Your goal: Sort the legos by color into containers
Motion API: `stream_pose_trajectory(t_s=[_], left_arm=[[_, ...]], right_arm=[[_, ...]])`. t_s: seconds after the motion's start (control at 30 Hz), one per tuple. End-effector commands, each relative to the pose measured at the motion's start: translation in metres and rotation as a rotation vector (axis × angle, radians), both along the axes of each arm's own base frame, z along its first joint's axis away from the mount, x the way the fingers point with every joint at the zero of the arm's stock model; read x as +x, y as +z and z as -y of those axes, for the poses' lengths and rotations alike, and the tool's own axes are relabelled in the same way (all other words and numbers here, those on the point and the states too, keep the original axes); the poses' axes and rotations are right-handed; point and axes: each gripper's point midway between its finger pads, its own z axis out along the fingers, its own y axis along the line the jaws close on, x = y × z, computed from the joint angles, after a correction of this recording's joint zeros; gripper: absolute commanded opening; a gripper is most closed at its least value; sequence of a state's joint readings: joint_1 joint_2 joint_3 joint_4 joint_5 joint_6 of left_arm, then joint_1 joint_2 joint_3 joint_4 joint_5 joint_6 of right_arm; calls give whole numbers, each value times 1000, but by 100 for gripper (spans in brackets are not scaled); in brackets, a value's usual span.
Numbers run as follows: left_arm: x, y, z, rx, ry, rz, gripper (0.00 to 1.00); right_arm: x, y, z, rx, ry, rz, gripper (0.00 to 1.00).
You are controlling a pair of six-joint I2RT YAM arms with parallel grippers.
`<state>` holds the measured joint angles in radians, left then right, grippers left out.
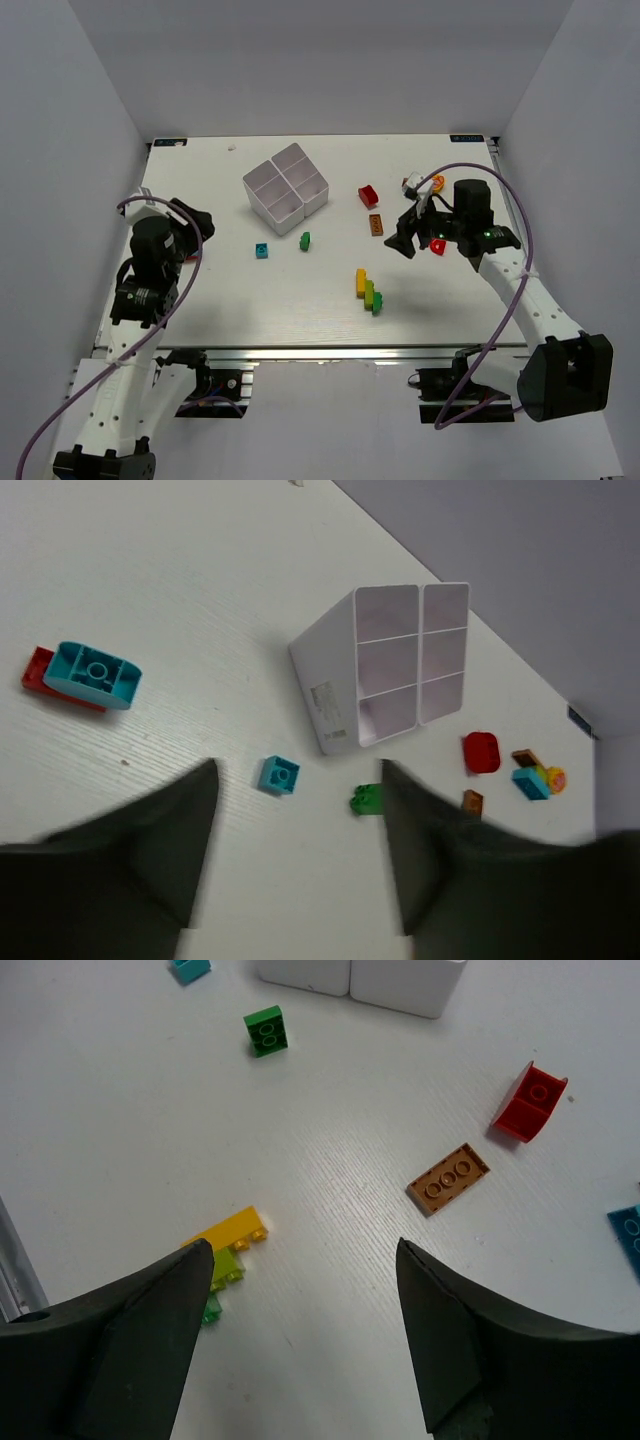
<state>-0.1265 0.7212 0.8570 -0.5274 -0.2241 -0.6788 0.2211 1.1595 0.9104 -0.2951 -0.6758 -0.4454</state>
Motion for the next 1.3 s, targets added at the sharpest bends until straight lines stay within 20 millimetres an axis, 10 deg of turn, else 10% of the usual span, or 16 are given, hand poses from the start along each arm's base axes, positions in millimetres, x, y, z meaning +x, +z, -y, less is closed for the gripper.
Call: stream_pose_trajectory(t_s=[0.0,0.1,0.2,0.3,0.4,0.5,0.93,1.27], left_arm=[[-9,-3,1,-7,-6,-8,44],[-11,-10,-2,-9,13,-56,3],[-11,-17,-2,-25,33,-121,1],[-14,-25,-4,-32,54,-188,18],[-20,-31,-9,-47,102,-247,66],[-27,-43,-12,-29,120,-332,95],[-12,-110,-36,193,121,-695,98],[14,-159,-73,-232,562,-834,98]], right_arm=[[5,1,-1,10,-15,-11,78],[7,1,-1,15,-32,-14,54],[9,1,-1,23,-49,-33,27],[12,1,-1,20,-62,-40,43],[13,-2,-1,3,-76,-41,81],[11,-4,-2,-7,-74,-39,89],[-5,-28,-13,2,-4,-78,89],[11,-37,-19,-4,9,-109,89]])
